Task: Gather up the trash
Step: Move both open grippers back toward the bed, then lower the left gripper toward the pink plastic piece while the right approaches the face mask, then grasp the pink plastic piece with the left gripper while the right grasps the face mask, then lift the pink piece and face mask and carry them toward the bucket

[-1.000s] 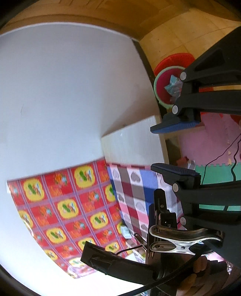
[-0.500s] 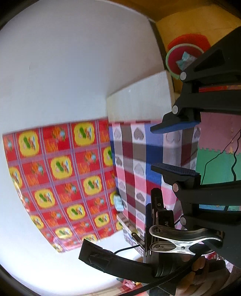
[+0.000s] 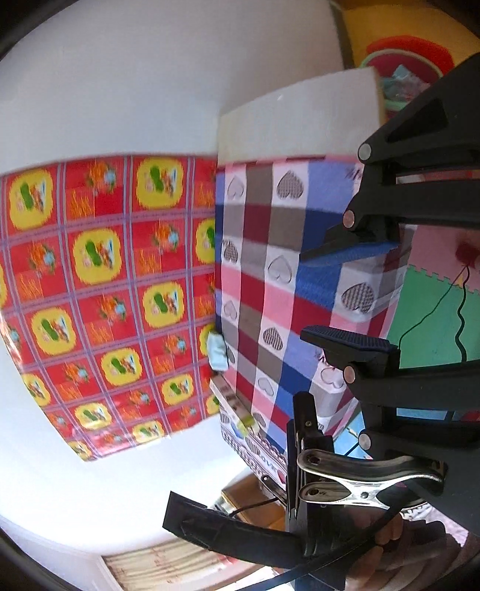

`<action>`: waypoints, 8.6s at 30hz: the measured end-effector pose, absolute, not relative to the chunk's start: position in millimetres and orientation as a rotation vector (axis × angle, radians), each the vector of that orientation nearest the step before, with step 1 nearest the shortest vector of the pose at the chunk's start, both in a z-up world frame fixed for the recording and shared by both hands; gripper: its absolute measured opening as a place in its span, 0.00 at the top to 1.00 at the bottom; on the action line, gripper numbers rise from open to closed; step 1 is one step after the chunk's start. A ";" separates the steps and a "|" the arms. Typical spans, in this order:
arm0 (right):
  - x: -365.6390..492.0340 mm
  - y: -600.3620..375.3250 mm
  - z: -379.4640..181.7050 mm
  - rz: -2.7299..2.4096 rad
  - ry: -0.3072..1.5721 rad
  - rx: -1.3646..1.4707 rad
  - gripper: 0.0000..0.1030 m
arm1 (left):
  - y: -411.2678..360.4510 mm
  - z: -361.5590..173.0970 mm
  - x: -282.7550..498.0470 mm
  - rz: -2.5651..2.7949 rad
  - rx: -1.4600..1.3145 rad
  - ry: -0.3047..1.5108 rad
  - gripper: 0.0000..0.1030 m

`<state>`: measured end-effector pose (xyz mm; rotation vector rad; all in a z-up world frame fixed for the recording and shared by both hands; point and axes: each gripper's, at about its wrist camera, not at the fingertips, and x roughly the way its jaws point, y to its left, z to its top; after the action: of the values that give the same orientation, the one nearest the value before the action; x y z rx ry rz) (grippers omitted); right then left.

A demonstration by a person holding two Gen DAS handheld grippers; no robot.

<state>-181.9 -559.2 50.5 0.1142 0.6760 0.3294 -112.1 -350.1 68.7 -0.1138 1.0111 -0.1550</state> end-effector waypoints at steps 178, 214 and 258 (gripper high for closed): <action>260.5 -222.0 -115.9 0.026 1.047 0.350 0.34 | 218.8 -67.3 206.8 0.225 -0.367 1.100 0.57; 153.6 -242.8 -50.6 0.023 0.930 0.388 0.82 | 109.9 -35.7 205.6 -0.114 -0.220 1.115 0.57; -43.0 -367.5 -2.6 -0.050 0.800 0.478 0.82 | -169.2 22.7 77.6 -0.469 0.047 1.077 0.57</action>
<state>-43.0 -367.5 -2.6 0.4779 0.8000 -0.0501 77.6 -169.2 22.7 0.0467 1.0767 -0.4690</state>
